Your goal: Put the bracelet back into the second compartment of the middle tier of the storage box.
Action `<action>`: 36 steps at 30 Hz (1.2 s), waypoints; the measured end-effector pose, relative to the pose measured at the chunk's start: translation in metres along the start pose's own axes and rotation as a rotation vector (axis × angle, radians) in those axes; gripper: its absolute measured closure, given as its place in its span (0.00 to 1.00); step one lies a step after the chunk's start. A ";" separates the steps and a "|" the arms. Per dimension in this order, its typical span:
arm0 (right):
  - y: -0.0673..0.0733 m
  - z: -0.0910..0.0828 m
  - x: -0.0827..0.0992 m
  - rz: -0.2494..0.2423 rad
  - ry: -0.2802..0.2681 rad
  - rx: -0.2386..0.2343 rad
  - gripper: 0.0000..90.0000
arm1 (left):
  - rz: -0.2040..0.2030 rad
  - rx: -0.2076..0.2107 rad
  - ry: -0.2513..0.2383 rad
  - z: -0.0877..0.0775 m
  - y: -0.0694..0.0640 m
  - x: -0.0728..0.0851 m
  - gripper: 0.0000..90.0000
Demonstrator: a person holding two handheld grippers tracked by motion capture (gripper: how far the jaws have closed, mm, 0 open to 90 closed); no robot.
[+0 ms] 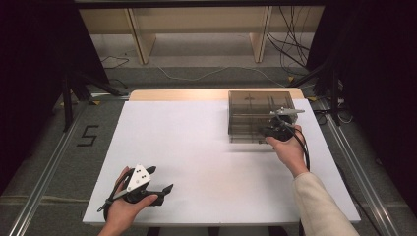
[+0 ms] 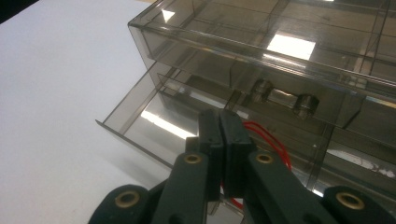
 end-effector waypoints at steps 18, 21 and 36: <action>-0.007 0.015 0.001 0.010 0.043 0.016 0.99 | 0.000 0.002 0.001 0.000 0.000 0.000 0.18; -0.007 0.017 0.002 0.018 0.046 0.018 0.99 | 0.001 0.003 0.000 0.000 -0.001 0.000 0.18; -0.010 0.025 0.002 0.032 0.054 0.051 0.98 | 0.000 0.004 0.000 0.000 -0.001 -0.001 0.18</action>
Point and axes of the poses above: each handheld gripper's, and its own axes: z roughly forward along the jaws, x roughly out of its underside, y roughly to its left, the point moved 1 cm from there along z, roughly forward along the jaws, and after that the axes turned 8 degrees about z, right-handed, at the moved point
